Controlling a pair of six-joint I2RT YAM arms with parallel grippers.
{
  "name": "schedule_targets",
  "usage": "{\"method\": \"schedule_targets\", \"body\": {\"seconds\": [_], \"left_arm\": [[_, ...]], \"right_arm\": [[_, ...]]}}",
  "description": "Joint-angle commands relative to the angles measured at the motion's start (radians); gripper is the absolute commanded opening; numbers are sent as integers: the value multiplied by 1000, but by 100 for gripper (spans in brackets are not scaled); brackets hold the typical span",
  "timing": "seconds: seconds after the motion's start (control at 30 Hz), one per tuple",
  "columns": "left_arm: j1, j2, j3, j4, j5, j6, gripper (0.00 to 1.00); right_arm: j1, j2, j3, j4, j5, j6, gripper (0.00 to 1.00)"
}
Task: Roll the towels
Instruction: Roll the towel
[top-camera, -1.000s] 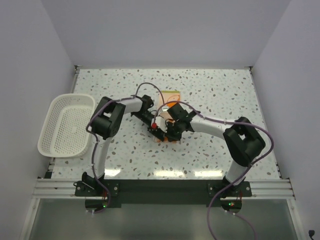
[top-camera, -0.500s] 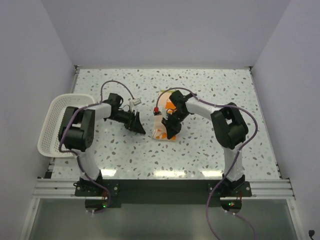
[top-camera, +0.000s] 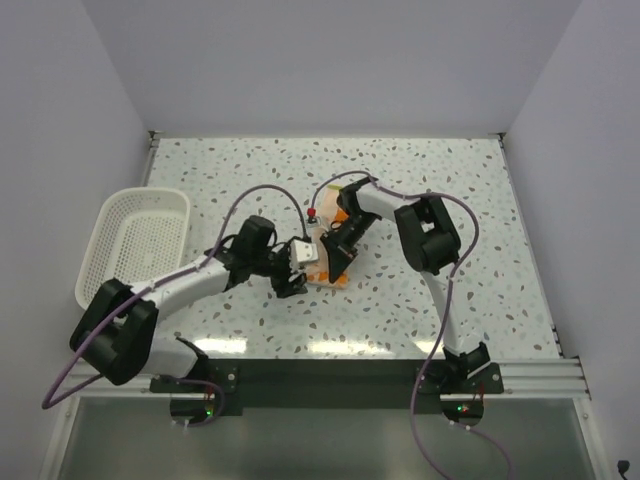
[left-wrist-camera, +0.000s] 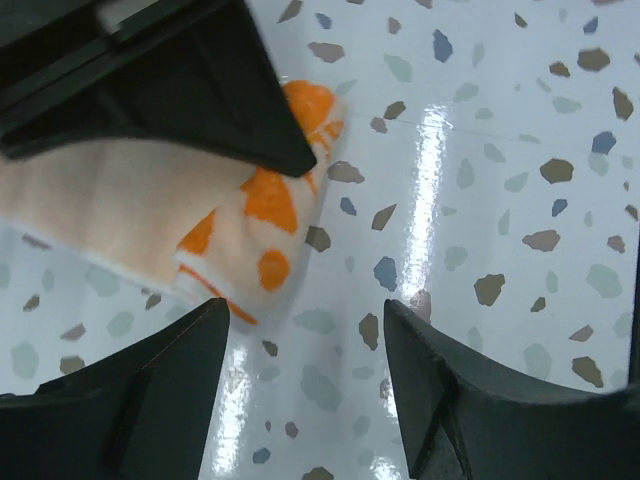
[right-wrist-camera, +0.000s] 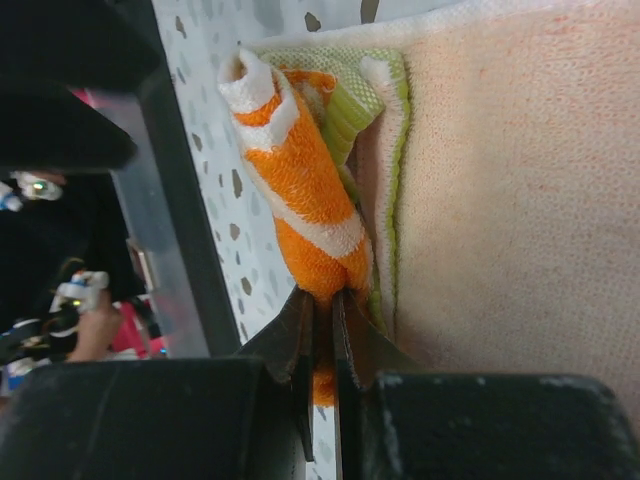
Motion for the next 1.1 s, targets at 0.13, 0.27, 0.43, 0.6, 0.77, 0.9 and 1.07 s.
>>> {"method": "schedule_targets", "body": {"seconds": [0.13, 0.27, 0.43, 0.6, 0.77, 0.9, 1.07], "left_arm": [[-229, 43, -38, 218, -231, 376, 66], [-291, 149, -12, 255, -283, 415, 62], [-318, 270, 17, 324, -409, 430, 51], [-317, 333, 155, 25, -364, 413, 22], [-318, 364, 238, -207, -270, 286, 11], [-317, 442, 322, -306, -215, 191, 5], [-285, 566, 468, -440, -94, 73, 3]], "right_arm": [[-11, 113, 86, -193, -50, -34, 0], [-14, 130, 102, -213, -53, -57, 0], [-19, 133, 95, -239, -49, -104, 0], [-46, 92, 76, -183, -17, -72, 2], [-117, -25, 86, -33, 72, 79, 38], [-184, -155, 85, 78, 114, 182, 52], [-277, -345, -48, 237, 148, 253, 51]]}}
